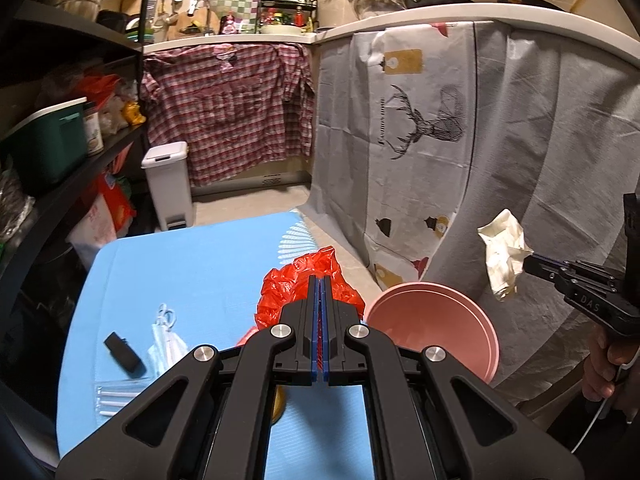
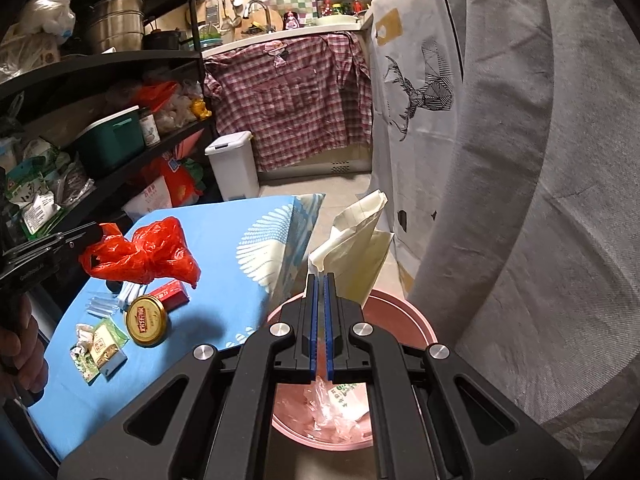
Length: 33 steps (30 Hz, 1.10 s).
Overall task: Collect trash
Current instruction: 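Carry the red bag over the bin with the left gripper while the right holds the wrapper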
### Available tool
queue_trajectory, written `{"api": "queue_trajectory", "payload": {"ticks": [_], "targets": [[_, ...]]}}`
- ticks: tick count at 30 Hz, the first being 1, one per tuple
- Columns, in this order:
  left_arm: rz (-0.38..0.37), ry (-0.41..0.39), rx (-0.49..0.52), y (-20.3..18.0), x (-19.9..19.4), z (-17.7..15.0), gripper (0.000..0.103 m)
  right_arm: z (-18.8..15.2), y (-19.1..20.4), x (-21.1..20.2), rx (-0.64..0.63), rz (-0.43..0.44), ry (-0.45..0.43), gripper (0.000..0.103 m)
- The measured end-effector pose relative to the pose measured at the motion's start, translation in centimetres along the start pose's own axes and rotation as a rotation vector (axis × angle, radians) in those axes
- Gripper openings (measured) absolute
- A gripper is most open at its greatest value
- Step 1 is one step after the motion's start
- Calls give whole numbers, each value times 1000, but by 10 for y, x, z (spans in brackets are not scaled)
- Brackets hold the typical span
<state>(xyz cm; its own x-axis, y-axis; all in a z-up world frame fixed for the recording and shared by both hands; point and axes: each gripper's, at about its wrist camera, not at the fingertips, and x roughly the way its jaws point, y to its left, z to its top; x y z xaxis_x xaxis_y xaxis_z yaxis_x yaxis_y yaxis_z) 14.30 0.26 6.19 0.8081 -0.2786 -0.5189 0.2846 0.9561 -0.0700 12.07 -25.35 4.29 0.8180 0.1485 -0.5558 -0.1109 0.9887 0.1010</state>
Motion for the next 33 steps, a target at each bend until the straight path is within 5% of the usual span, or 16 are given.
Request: {"api": "queue_trajectory", "payload": {"ticks": [33], "targets": [[-112,97,70,-84,56,-7,1,-8,-11,23,-35,-101,41,3]]}}
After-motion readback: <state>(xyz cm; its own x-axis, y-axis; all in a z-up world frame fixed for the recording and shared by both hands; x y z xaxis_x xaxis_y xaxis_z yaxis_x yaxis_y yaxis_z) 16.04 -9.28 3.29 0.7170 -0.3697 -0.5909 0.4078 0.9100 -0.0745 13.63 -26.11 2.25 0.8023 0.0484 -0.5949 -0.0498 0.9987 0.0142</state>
